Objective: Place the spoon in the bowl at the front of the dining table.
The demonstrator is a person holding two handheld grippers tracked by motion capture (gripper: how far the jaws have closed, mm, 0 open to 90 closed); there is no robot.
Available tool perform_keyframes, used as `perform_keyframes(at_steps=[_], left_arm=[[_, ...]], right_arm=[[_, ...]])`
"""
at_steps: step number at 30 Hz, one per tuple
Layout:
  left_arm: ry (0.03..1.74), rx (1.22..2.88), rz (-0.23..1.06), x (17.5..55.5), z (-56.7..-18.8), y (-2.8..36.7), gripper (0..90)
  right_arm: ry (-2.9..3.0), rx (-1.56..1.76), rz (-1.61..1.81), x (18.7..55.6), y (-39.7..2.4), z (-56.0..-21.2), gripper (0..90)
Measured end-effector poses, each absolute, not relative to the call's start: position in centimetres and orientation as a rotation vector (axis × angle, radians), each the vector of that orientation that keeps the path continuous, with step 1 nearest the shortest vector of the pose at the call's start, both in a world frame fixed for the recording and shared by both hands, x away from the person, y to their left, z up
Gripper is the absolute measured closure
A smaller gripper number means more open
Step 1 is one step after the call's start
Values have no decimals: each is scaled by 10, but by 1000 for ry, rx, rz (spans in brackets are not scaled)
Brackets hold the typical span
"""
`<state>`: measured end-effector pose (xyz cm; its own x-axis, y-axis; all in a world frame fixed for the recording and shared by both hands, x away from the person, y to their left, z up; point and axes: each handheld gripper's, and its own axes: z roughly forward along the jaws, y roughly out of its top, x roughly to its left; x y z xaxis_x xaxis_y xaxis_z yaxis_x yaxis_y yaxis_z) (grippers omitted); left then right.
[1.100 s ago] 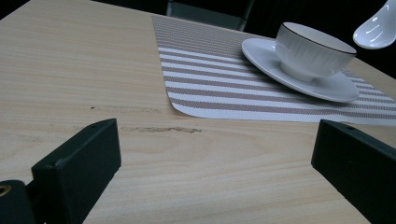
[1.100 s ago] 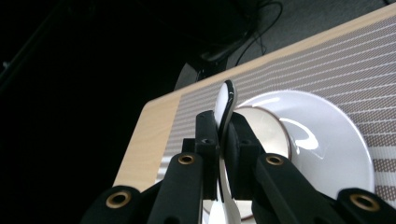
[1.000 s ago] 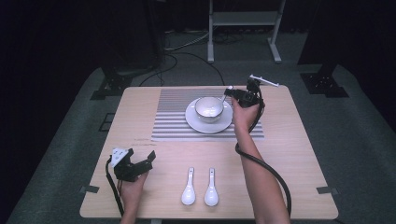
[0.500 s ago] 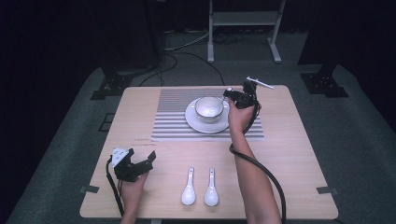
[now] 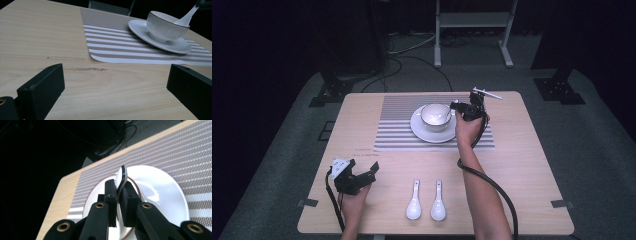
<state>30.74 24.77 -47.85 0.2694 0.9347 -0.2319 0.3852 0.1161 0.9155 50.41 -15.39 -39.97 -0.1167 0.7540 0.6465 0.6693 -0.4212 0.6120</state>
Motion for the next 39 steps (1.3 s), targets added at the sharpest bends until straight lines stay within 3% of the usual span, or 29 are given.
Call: perform_keyframes(at_steps=[23, 39], left_arm=[[1305, 1468, 642, 307, -478, 247, 2], [1306, 1472, 646, 308, -478, 247, 2]], right_arm=[[1764, 2031, 1608, 495, -165, -421, 836], [1820, 2024, 1667, 490, -173, -424, 732]])
